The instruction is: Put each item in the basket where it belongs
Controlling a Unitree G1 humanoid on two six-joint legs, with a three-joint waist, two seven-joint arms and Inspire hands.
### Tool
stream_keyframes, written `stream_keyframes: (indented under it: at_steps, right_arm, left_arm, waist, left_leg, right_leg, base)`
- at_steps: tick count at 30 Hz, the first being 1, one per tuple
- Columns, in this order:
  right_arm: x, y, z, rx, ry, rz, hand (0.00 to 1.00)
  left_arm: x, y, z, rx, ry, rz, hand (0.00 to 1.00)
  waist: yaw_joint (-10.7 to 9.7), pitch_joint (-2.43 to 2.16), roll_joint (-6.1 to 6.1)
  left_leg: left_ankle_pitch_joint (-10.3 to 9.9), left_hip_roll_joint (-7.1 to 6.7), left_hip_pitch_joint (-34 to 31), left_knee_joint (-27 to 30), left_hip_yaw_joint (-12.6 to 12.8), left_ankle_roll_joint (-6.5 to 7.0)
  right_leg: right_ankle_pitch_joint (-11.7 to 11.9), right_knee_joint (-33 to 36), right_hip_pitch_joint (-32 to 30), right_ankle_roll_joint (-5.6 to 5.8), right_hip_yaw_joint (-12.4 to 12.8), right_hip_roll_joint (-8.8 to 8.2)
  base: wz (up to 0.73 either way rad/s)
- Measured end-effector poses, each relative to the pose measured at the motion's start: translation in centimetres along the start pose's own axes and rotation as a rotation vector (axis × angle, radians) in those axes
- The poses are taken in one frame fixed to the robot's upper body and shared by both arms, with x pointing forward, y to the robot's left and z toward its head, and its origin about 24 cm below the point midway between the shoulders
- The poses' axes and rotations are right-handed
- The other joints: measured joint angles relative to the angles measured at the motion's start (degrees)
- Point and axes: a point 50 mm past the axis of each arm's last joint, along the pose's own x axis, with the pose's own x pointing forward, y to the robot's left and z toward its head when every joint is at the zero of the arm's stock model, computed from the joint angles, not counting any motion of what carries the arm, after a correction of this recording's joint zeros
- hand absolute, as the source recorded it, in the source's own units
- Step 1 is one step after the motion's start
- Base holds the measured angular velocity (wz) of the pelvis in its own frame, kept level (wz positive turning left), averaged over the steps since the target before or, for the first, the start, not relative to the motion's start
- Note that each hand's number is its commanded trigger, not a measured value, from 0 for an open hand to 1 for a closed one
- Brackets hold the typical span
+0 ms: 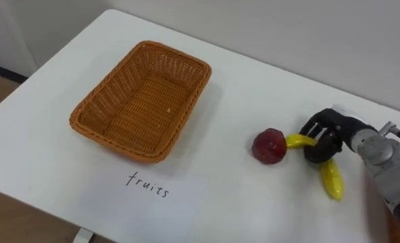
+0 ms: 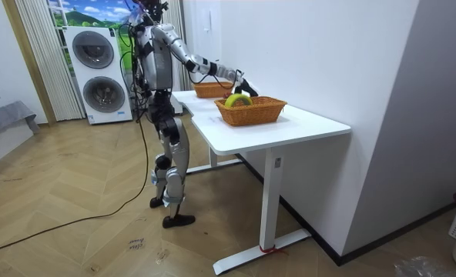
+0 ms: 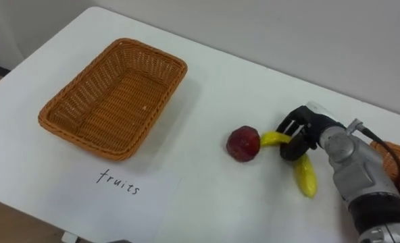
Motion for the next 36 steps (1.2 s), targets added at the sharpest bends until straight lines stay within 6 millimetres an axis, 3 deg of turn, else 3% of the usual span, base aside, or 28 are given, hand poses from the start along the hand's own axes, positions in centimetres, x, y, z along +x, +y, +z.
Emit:
stream_keyframes:
  at_steps: [12,15,28,33,36]
  right_arm:
    - [-1.1,-1.1,3.2,-0.047,-0.152,-0.060,1.00]
    - [-1.7,-1.9,4.5,-0.063,-0.208,-0.098,1.00]
    - [-3.1,-3.5,6.3,-0.087,-0.289,-0.166,1.00]
    - [-3.9,-4.4,7.4,-0.105,-0.340,-0.212,1.00]
    - [-4.0,-4.6,7.4,-0.100,-0.342,-0.231,1.00]
  left_arm:
    - [0.0,0.0,0.0,-0.017,-0.003,-0.001,0.00]
    - [-0.2,0.1,-0.7,-0.031,0.014,0.005,0.00]
    - [-0.2,0.2,-0.9,-0.039,0.015,0.012,0.00]
    - [-0.3,0.8,-1.2,-0.065,0.022,0.040,0.00]
    - [-0.3,1.1,-1.3,-0.080,0.025,0.053,0.00]
  waist:
    - [-1.59,0.02,-0.03]
    - [-2.82,0.01,-0.06]
    - [-2.99,0.14,0.12]
    - [-2.73,-0.34,-0.81]
    - [-2.70,-0.29,-1.84]
  left_leg:
    - [0.02,0.03,0.78,-0.12,-0.13,0.02]
    - [0.02,0.03,1.16,-0.13,-0.06,0.02]
    - [0.00,0.00,1.93,-0.31,1.18,0.00]
    - [0.02,0.00,1.89,-0.22,0.80,0.02]
    - [0.02,-0.01,2.02,-0.08,-0.03,0.02]
  right_leg:
    - [0.00,-0.96,0.81,0.01,0.31,0.08]
    - [-0.01,-0.94,1.13,0.01,0.68,0.10]
    - [0.00,-0.64,1.66,0.01,1.33,0.12]
    - [-0.02,-0.67,1.63,0.02,1.26,0.15]
    - [-0.02,-0.78,1.94,0.02,1.16,0.14]
  base:
    - [0.00]
    - [-0.02]
    - [-0.04]
    - [0.02]
    - [0.10]
